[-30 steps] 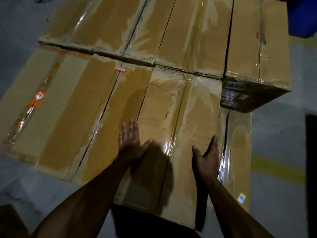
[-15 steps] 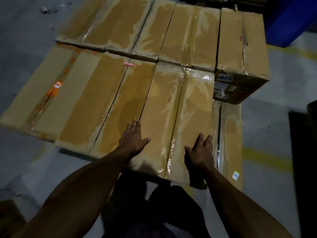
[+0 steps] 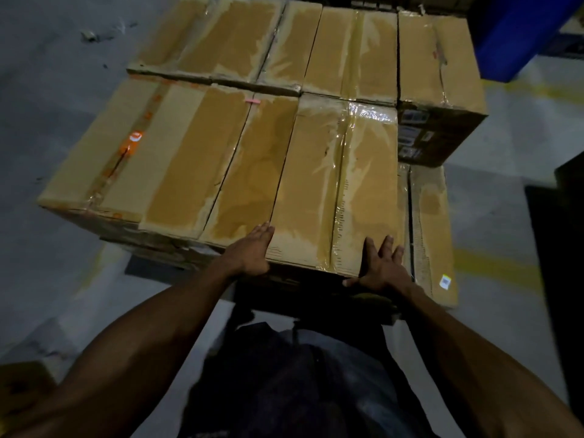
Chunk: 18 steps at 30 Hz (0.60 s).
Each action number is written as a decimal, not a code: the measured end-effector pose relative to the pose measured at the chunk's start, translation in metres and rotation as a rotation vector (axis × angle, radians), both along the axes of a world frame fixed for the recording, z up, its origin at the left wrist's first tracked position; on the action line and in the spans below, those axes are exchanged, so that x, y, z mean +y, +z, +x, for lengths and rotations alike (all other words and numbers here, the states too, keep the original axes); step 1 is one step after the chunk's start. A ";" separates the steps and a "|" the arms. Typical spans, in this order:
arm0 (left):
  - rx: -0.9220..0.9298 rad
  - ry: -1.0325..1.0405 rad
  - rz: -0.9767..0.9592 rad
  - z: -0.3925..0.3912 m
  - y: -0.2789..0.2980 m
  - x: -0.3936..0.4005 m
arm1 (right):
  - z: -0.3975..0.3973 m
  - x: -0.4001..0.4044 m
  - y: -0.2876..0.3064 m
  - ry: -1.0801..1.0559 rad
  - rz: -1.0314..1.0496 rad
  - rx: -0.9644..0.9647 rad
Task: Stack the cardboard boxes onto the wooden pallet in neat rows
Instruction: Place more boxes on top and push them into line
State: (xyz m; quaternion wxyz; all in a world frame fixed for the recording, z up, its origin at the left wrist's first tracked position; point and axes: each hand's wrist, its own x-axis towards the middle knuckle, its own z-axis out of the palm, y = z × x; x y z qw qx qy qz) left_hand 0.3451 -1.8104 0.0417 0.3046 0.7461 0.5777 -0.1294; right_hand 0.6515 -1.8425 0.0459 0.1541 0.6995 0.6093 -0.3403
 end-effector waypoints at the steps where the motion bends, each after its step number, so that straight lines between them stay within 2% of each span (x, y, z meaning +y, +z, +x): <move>1: 0.023 -0.030 0.019 -0.001 -0.001 0.000 | -0.001 0.000 -0.002 0.001 0.012 -0.017; 8: 0.066 -0.096 0.257 -0.005 -0.014 -0.001 | -0.004 -0.003 -0.006 -0.017 0.095 -0.048; 18: 0.107 -0.166 0.309 -0.005 -0.018 0.003 | -0.005 -0.003 -0.007 -0.025 0.137 -0.053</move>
